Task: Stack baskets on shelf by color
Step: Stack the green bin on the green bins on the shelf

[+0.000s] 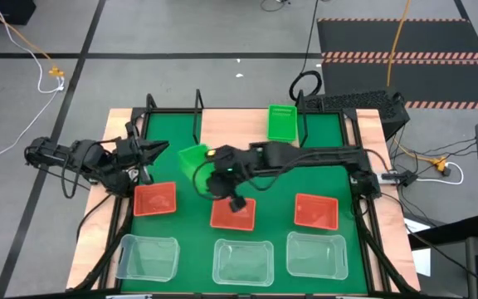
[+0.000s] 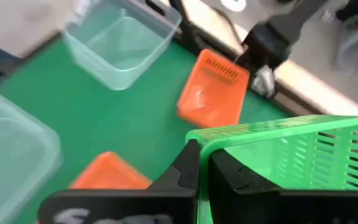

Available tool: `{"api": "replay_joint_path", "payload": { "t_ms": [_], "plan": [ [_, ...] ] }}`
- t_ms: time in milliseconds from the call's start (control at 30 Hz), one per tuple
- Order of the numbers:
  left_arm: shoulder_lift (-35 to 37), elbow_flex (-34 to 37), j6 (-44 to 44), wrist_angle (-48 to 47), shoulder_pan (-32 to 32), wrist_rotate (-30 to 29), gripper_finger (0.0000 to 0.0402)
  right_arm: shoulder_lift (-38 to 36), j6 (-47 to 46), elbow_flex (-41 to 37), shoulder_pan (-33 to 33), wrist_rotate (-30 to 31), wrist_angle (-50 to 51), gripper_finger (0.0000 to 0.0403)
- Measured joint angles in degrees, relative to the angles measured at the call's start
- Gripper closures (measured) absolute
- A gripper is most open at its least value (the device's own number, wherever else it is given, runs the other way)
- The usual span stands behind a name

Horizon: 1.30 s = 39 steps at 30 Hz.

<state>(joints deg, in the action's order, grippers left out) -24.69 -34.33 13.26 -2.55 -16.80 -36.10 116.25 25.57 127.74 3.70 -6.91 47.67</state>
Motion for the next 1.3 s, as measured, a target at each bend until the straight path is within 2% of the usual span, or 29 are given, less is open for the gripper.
{"api": "replay_joint_path", "payload": {
  "t_ms": [67, 233, 333, 500, 633, 767, 900, 967, 1133, 1300],
  "plan": [
    [0.0, 0.0, -0.1, 0.0, 0.0, 0.0, 0.0364, -2.8, -3.5, 0.0, -0.5, 3.7, 4.4, 0.0400],
    [-0.7, 0.0, -0.3, -0.2, 0.1, -0.1, 0.0364, -8.2, -12.2, 0.0, -3.9, 17.4, 16.7, 0.0400],
    [-1.3, 0.0, -0.3, 0.5, 0.1, -0.4, 0.0364, -9.3, -16.4, 0.0, -8.1, 21.9, 21.9, 0.0400],
    [-2.8, 0.0, -0.2, 2.3, 0.2, -0.5, 0.0364, -8.8, -18.3, -1.9, -16.9, 21.8, 26.3, 0.0400],
    [-3.7, 0.0, 0.3, 2.5, 0.2, -0.5, 0.0364, -8.5, -17.0, -8.9, -23.1, 21.5, 26.3, 0.0399],
    [-3.8, 0.0, 1.3, 2.4, 0.2, -0.5, 0.0364, -9.0, -15.2, -17.0, -27.7, 18.7, 23.6, 0.0400],
    [-3.8, 0.0, 1.4, 2.2, 0.2, -1.2, 0.0364, -9.7, -12.1, -23.3, -29.5, 18.6, 18.8, 0.0400],
    [-3.8, 0.0, 1.4, 2.0, 0.2, -2.0, 0.0364, -10.1, -10.4, -25.0, -29.8, 16.5, 17.7, 0.0401],
    [-3.8, 0.0, 1.2, 1.8, 0.2, -3.1, 0.0364, -11.7, -7.9, -27.4, -29.9, 10.8, 17.1, 0.0401],
    [-3.8, 0.0, 1.2, 1.8, 0.2, -3.1, 0.0364, -14.5, -7.9, -28.9, -29.8, 9.6, 15.1, 0.0402]
  ]
}}
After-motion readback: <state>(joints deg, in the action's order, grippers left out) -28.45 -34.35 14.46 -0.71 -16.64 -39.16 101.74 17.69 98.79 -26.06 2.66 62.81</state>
